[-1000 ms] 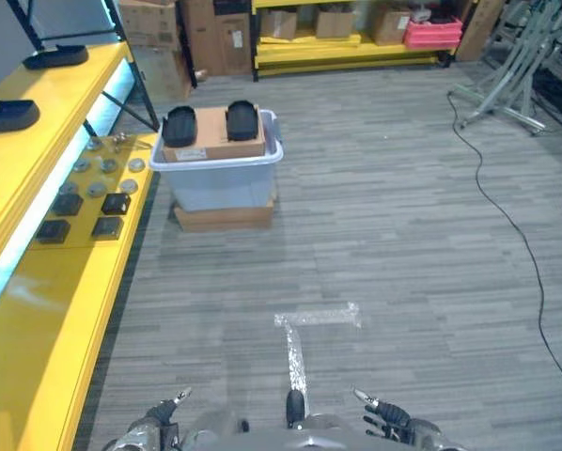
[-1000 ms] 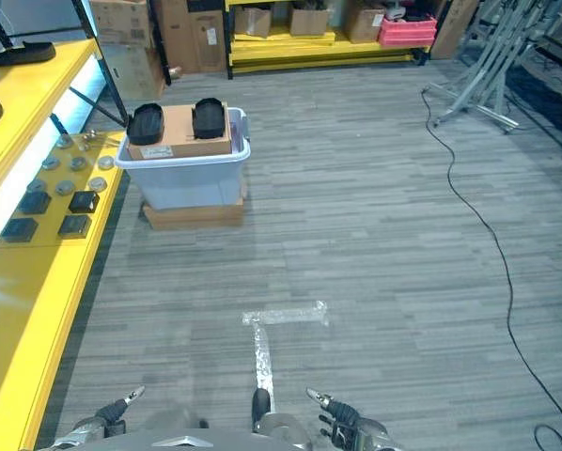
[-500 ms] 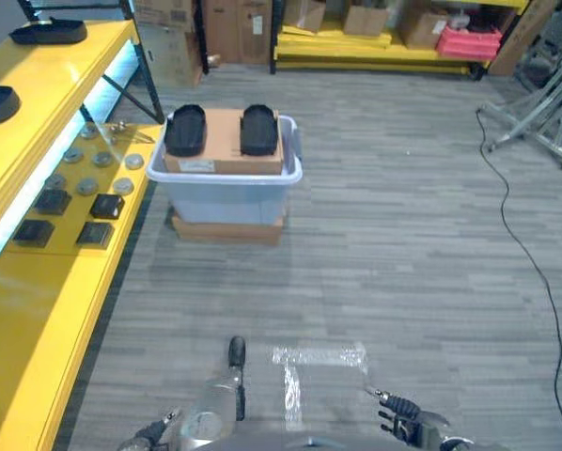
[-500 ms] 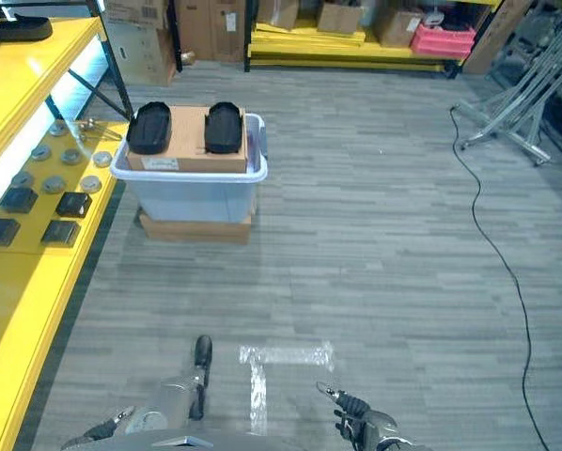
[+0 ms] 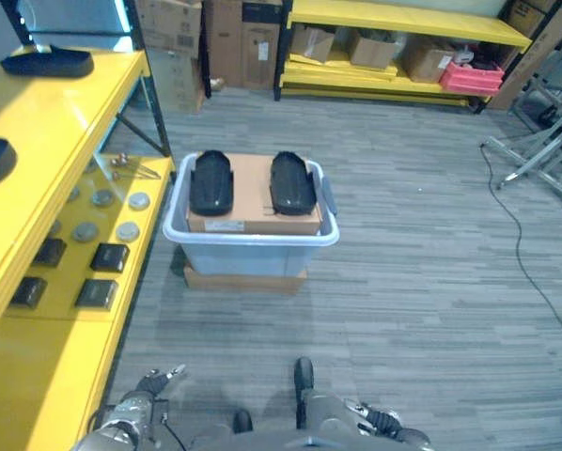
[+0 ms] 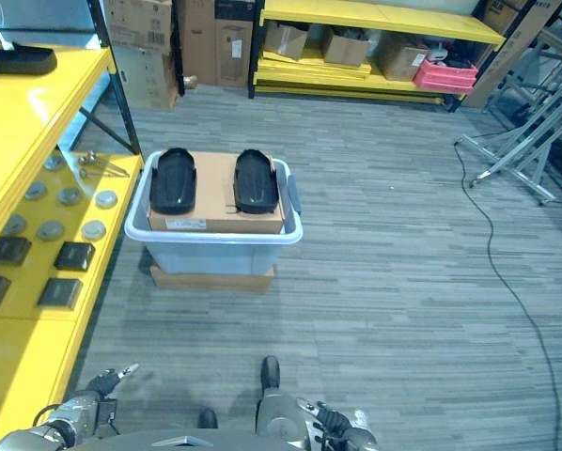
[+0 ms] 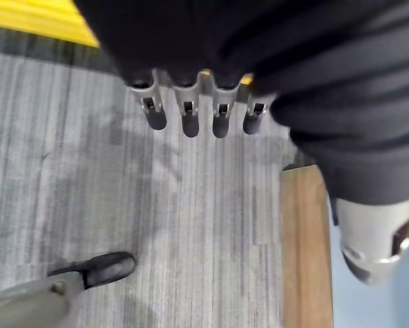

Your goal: Move parts from the plastic box to the shelf.

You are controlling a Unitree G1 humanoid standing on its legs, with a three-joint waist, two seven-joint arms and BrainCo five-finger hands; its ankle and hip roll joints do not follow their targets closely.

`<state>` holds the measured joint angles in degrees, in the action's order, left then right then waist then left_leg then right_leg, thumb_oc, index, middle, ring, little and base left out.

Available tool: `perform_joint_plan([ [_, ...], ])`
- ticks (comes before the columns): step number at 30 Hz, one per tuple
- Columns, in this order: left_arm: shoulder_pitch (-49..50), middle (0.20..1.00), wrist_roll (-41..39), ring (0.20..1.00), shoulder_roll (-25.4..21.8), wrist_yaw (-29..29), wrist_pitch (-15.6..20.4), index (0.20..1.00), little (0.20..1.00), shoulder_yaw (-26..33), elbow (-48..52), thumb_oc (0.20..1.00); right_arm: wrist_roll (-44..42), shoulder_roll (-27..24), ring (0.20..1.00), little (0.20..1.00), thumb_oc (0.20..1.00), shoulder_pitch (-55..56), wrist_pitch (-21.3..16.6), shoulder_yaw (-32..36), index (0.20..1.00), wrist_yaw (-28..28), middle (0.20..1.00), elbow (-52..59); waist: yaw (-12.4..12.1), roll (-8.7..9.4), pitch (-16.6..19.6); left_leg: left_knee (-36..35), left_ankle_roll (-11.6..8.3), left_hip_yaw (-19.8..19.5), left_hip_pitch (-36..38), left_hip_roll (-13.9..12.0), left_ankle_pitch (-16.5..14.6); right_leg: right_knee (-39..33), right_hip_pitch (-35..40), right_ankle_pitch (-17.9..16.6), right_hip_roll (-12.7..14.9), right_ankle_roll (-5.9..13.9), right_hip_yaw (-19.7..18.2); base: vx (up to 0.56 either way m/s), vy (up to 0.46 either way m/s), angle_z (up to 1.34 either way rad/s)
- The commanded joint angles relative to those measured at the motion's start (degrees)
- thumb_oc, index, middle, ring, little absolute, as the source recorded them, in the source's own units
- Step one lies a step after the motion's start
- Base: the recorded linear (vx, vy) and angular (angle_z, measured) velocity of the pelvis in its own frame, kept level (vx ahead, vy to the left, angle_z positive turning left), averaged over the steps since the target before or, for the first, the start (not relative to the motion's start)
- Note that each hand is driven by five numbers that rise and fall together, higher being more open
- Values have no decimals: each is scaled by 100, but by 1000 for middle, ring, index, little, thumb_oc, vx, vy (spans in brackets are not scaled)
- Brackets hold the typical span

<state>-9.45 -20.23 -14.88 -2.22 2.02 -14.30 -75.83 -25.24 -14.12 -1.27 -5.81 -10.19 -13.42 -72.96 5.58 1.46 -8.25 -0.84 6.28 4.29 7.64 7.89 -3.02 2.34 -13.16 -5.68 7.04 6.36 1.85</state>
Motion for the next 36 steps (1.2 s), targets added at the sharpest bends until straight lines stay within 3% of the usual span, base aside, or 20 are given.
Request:
perform_joint_plan([
  [1,-38,1000,-246,1000,33,-12,52,1000,1000,5,151,1000,168,-222,1000,1000,1000,-286,-177,124,1000,131,1000,-104,-91,-29,-151,134,-253,-742,-31,-382,-241,-161,198,-623,-79,106,81,288,-217,64],
  [5,109,1000,-378,1000,177,-85,-266,1000,1000,118,125,1000,87,-231,1000,1000,1000,-350,60,55,1000,318,1000,-198,-162,-3,-33,362,-401,-711,80,-589,-308,-254,527,-501,-183,-106,195,257,-263,54],
  [8,268,1000,26,1000,318,-113,-516,1000,1000,170,-4,1000,-142,-250,1000,1000,1000,-435,53,66,1000,457,1000,-142,-242,25,-5,1073,-579,-682,-93,-750,-13,-369,771,-401,-281,-277,262,196,-247,-21],
  [11,441,1000,-114,1000,378,-124,-407,1000,1000,264,-150,1000,84,-369,1000,1000,1000,-519,105,67,1000,455,1000,-86,-328,126,-66,2694,-751,-661,-841,-763,626,-466,1028,-303,-305,-468,233,121,-180,-14],
  [14,486,1000,-1,1000,397,-16,-260,1000,1000,326,-62,1000,288,-470,1000,1000,1000,-510,154,85,1000,536,1000,-67,-429,237,-201,4143,-834,-599,-1860,-780,964,-574,1337,-274,-256,-614,231,81,-153,-7],
  [16,434,1000,30,1000,420,-39,-195,1000,1000,306,3,1000,150,-509,1000,1000,1000,-522,109,116,1000,560,1000,-92,-501,200,-248,3852,-817,-476,-2061,-841,871,-657,1485,-223,-300,-578,267,107,-41,1],
  [19,559,1000,67,1000,386,-107,83,1000,1000,360,-9,1000,136,-488,1000,1000,1000,-597,-91,238,1000,599,1000,-31,-686,113,-237,1962,-674,-344,-1599,-518,438,-717,1615,-23,-397,-427,204,140,107,-23],
  [20,555,1000,165,1000,357,-77,62,1000,1000,361,16,1000,77,-496,1000,1000,1000,-598,-108,255,1000,634,1000,-20,-688,110,-214,1708,-677,-277,-1510,-545,403,-734,1609,-16,-394,-416,262,96,178,-73],
  [21,486,1000,265,1000,330,-86,5,1000,1000,254,29,1000,-101,-551,1000,1000,1000,-632,-258,222,1000,765,1000,43,-667,78,-126,899,-639,-300,-1111,-526,264,-727,1573,6,-435,-387,339,61,149,-55],
  [22,468,1000,280,1000,326,-90,-9,1000,1000,229,29,1000,-130,-564,1000,1000,1000,-640,-294,218,1000,804,1000,53,-658,72,-106,801,-639,-320,-1045,-525,256,-718,1559,10,-442,-381,347,108,195,-3],
  [23,413,1000,346,1000,294,-129,-38,1000,1000,142,46,1000,-388,-601,1000,1000,1000,-605,-609,244,1000,858,1000,151,-628,49,-54,466,-664,-370,-890,-545,336,-661,1553,44,-484,-354,394,83,120,41],
  [26,372,1000,277,1000,141,-132,-123,1000,1000,67,166,1000,-514,-652,1000,1000,1000,-499,-1150,263,1000,1112,1000,632,-538,64,-22,179,-613,-368,-755,-555,426,-434,1475,144,-563,-342,371,48,86,37],
  [30,356,1000,517,1000,-72,-140,-357,1000,1000,39,419,1000,-147,-870,1000,1000,1000,-352,-1248,323,1000,1994,1000,1782,-319,36,-164,131,-489,-409,-713,-609,448,547,822,254,-622,-254,280,-55,14,-6],
  [31,360,1000,532,1000,-156,-217,-337,1000,1000,-42,441,1000,75,-1042,1000,1000,1000,-297,-1262,411,1000,2343,1000,2404,-162,8,-264,129,-421,-454,-702,-665,409,870,556,217,-571,-203,62,-57,-41,4],
  [36,420,1000,-40,1000,-315,-148,-148,1000,1000,126,478,1000,770,-1393,1000,1000,1000,-185,-1146,601,1000,2676,1000,3483,-1,-5,-276,147,-444,-397,-626,-829,301,397,764,158,-185,-53,-253,40,-159,11],
])
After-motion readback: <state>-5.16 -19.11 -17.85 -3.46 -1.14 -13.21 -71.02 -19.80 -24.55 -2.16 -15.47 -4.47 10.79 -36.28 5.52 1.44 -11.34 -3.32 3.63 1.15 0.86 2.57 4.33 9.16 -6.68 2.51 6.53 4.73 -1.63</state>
